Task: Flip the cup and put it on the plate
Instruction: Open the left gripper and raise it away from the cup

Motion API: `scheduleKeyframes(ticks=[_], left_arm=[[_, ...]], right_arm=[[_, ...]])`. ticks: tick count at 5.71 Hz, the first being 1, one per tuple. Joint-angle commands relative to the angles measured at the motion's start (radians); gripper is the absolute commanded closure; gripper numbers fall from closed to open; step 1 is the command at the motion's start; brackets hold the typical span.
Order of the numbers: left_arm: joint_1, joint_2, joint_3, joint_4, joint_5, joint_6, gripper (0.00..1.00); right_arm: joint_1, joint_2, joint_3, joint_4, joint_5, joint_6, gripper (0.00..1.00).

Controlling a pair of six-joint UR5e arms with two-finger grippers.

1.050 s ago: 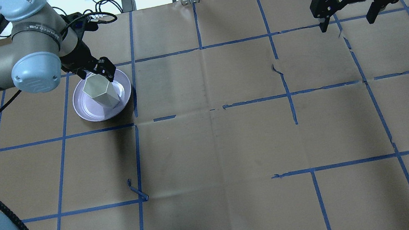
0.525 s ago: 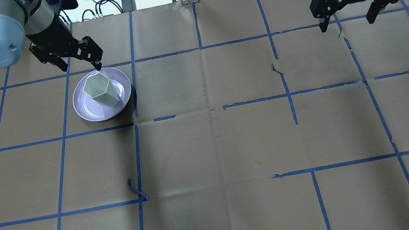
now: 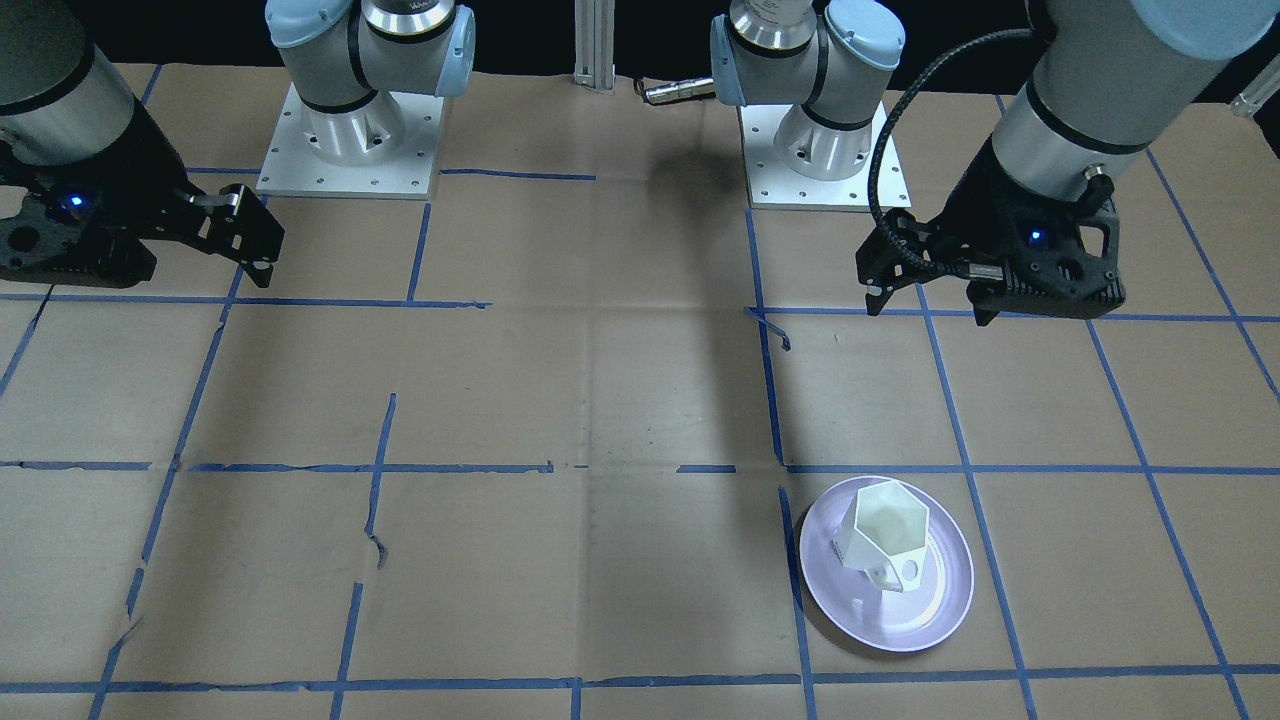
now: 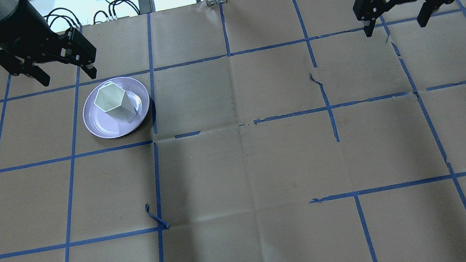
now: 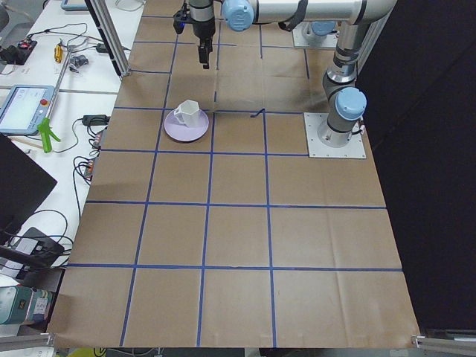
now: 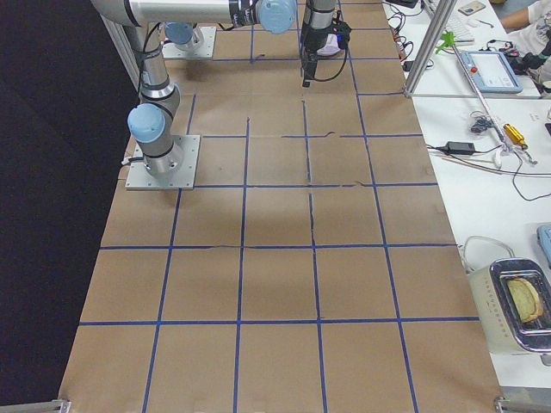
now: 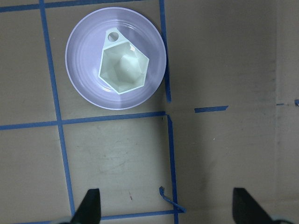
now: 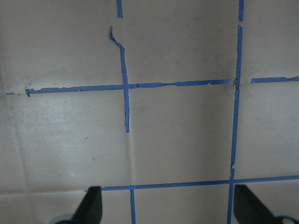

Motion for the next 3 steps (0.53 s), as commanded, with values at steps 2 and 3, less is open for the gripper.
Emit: scheduleKeyframes(ticks=[2, 3], left_arm=[[-0.003, 0.020, -0.020, -0.002, 0.006, -0.014, 0.01], [-0.044, 0.031, -0.042, -0.001, 0.009, -0.032, 0.01]], right_arm=[[0.000, 0.000, 0.000, 0.000, 0.000, 0.000, 0.00], [0.000, 0.000, 0.000, 0.000, 0.000, 0.000, 0.00]])
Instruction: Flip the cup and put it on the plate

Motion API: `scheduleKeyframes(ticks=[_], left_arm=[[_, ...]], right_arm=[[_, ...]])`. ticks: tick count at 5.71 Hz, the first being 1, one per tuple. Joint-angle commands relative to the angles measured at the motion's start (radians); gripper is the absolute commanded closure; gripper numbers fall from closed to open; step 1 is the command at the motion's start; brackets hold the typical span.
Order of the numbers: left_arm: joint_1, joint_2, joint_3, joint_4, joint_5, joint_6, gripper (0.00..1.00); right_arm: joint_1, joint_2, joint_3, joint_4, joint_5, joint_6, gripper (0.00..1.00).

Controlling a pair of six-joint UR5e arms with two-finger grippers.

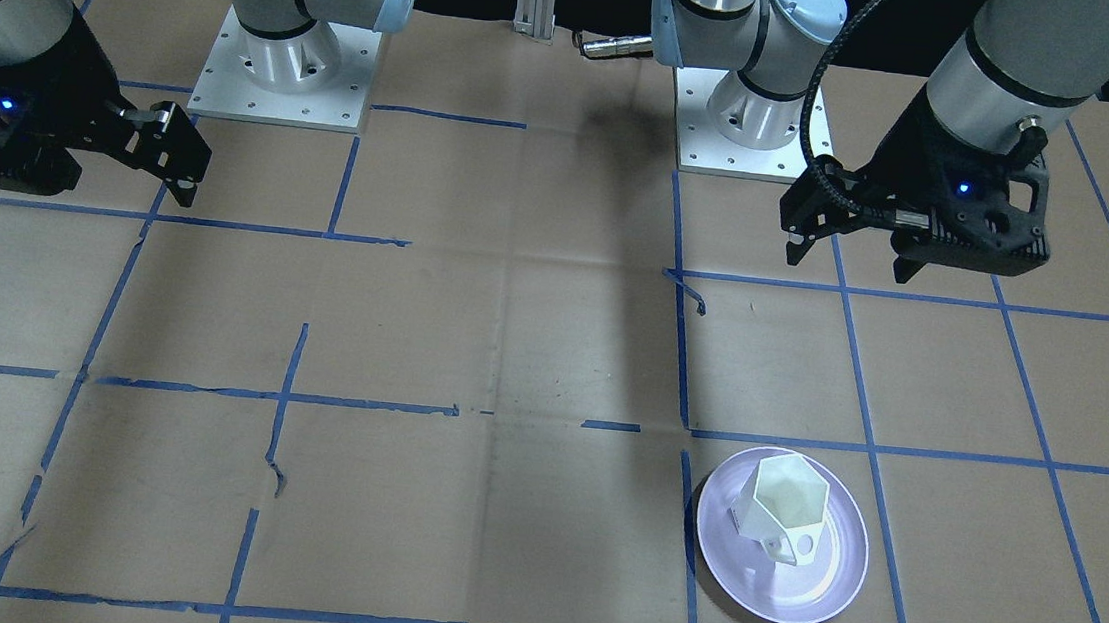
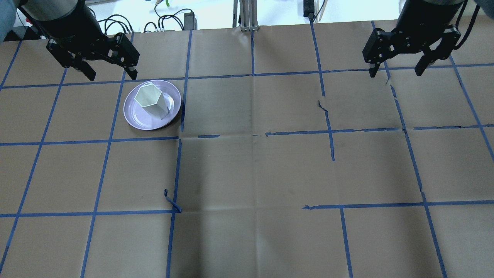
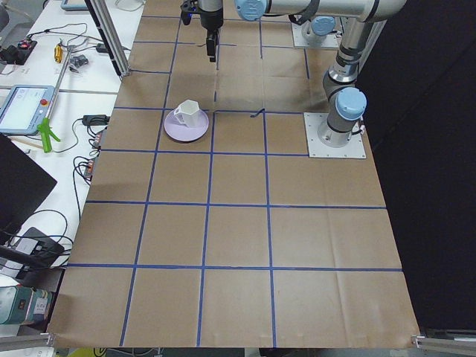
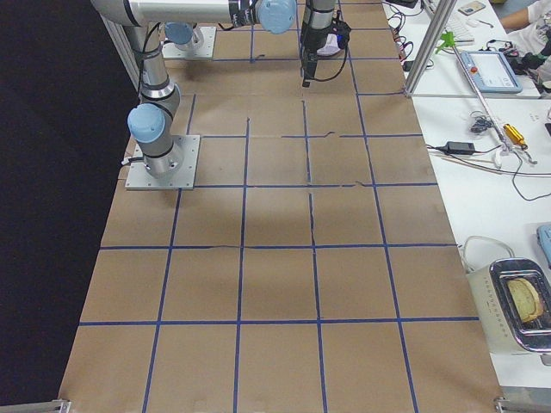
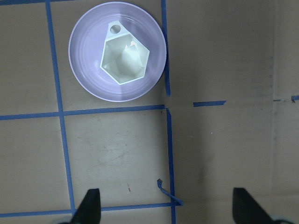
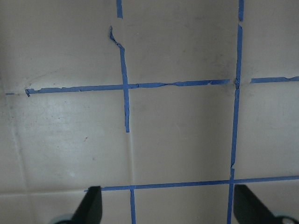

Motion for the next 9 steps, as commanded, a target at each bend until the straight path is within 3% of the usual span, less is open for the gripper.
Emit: scheduleKeyframes(ticks=[1, 9], left_arm=[[-0.049, 0.010, -0.030, 0.008, 0.000, -0.059, 0.01], [-0.052, 0.071, -0.092, 0.006, 0.001, -0.066, 0.01]], right_arm=[[0.000, 0.000, 0.000, 0.000, 0.000, 0.000, 0.00], [0.000, 0.000, 0.000, 0.000, 0.000, 0.000, 0.00]])
